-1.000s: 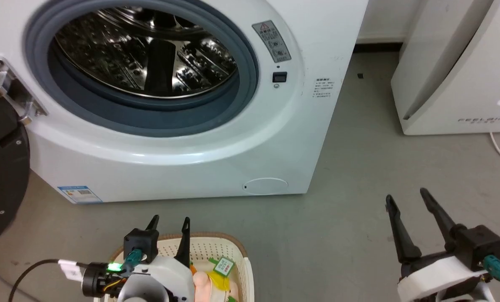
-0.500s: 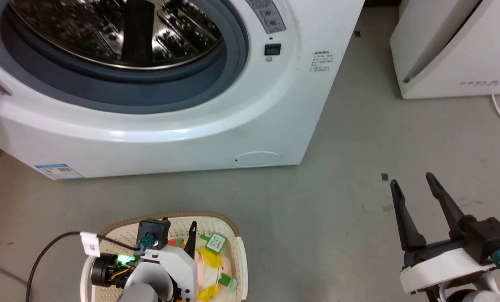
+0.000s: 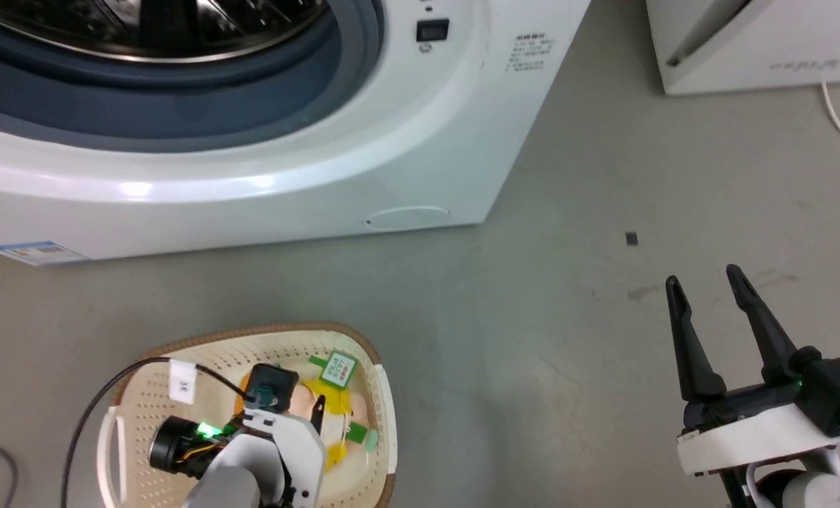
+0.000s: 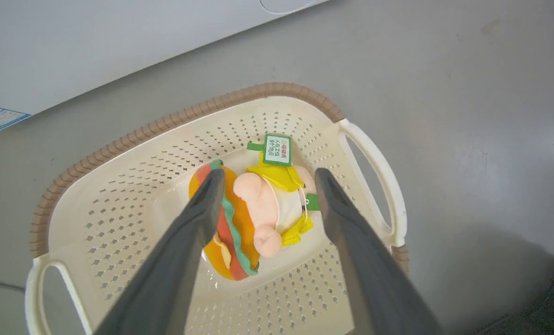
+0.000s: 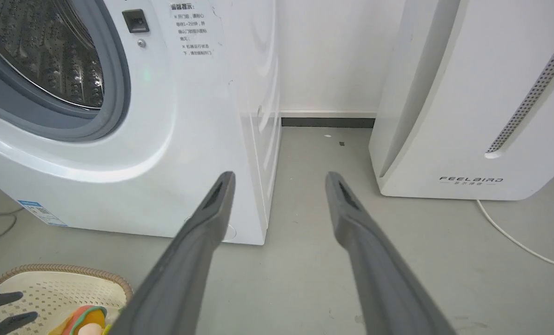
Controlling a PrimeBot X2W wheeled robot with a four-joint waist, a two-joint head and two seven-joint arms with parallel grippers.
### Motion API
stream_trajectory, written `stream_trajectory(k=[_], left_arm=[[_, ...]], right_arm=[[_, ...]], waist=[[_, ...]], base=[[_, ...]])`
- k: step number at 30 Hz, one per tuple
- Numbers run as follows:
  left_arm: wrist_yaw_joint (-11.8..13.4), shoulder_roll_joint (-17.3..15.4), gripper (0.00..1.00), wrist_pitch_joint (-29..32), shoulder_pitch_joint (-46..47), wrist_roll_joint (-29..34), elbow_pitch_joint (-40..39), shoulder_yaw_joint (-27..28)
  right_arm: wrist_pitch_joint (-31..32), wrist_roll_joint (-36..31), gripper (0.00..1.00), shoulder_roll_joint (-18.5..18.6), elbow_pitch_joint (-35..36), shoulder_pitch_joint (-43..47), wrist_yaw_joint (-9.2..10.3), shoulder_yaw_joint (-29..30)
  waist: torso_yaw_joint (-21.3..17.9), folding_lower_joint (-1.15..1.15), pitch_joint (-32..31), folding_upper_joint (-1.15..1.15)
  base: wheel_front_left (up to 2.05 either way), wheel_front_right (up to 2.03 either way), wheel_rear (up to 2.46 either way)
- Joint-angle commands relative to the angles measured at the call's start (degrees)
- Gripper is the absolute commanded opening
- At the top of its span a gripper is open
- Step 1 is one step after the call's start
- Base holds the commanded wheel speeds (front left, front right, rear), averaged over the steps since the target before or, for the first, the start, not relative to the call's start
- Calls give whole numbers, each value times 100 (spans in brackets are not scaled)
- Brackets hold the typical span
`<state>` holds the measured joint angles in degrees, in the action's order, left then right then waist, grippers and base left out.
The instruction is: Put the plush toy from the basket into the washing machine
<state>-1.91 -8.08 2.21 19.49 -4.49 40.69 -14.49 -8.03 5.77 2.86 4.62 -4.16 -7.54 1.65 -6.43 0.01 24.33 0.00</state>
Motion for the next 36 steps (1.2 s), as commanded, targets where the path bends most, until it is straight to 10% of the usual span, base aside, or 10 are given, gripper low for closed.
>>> stream_trajectory(k=[1,36], left_arm=[[-30,-23,100,39,140,8,137,-69],[145,-653,100,28,2137,-558,2211,-713]], right_arm=[[-53,47,100,1,42,-106,3,15],[-472,318,100,1,541,-585,5,59]], waist=[[-72,-1,162,0],[-444,-1,2622,0]], base=[[0,0,0],[0,0,0]])
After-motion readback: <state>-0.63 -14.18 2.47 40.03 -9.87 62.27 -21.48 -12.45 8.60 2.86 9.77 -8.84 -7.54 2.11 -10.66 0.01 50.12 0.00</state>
